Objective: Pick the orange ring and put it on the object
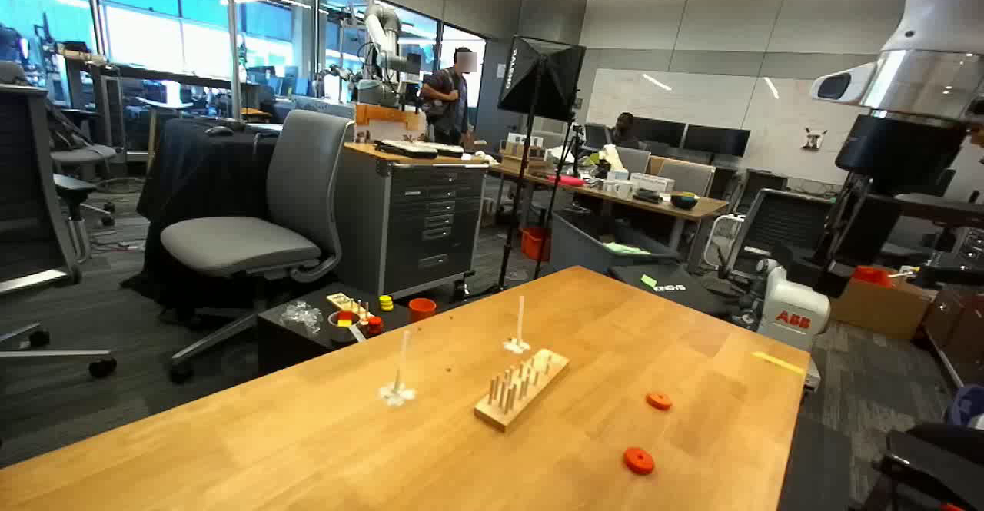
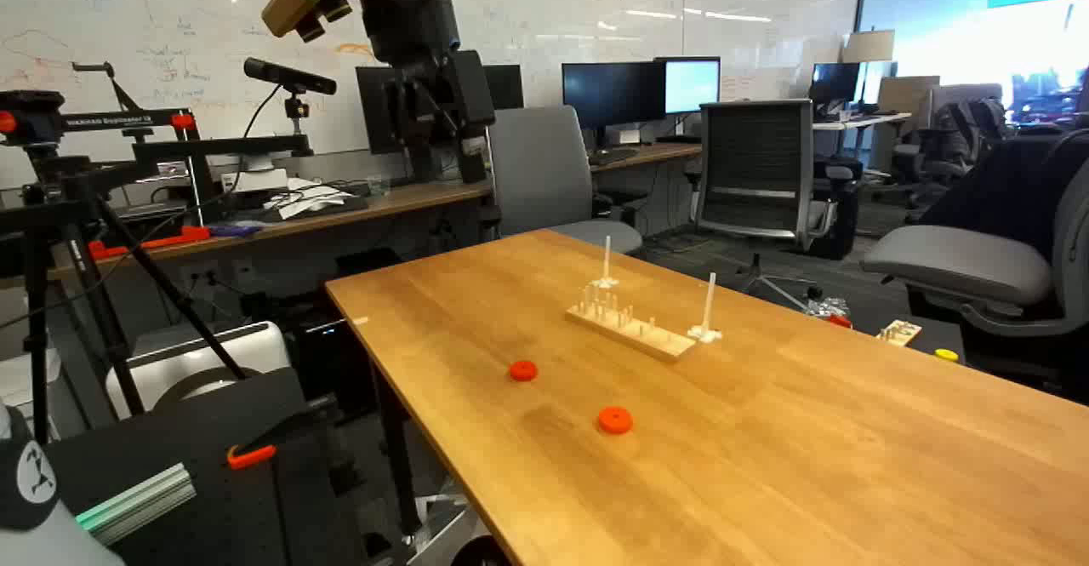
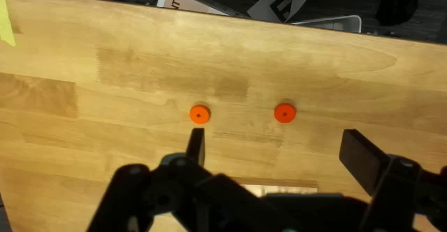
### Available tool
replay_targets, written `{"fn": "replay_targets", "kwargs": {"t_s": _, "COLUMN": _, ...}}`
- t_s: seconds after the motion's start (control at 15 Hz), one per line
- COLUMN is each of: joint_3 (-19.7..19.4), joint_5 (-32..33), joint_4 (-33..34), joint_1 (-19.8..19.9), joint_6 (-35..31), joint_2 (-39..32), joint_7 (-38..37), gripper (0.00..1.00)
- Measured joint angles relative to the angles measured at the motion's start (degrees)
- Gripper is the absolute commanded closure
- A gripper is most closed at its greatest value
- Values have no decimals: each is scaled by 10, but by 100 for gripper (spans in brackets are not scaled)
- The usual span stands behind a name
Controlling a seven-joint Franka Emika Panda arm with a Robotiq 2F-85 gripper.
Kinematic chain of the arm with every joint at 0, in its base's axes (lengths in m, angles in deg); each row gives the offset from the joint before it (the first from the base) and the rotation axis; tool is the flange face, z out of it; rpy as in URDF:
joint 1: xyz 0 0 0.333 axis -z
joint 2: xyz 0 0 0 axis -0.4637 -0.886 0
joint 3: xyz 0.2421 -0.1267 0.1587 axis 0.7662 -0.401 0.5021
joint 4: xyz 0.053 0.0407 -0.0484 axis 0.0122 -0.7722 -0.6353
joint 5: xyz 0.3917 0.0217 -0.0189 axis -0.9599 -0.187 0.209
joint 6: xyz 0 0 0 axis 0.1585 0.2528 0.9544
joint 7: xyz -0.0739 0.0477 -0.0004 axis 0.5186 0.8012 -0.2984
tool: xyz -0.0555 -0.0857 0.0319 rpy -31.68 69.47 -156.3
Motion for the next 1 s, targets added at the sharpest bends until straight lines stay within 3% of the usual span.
{"fn": "replay_targets", "kwargs": {"t_s": 0.6, "joint_3": 0, "joint_5": 0, "joint_4": 3, "joint_1": 1, "joint_6": 0, "joint_2": -7, "joint_7": -3, "gripper": 0}}
{"fn": "replay_targets", "kwargs": {"t_s": 1.0, "joint_3": -20, "joint_5": 0, "joint_4": 102, "joint_1": 30, "joint_6": 16, "joint_2": -145, "joint_7": -44, "gripper": 0}}
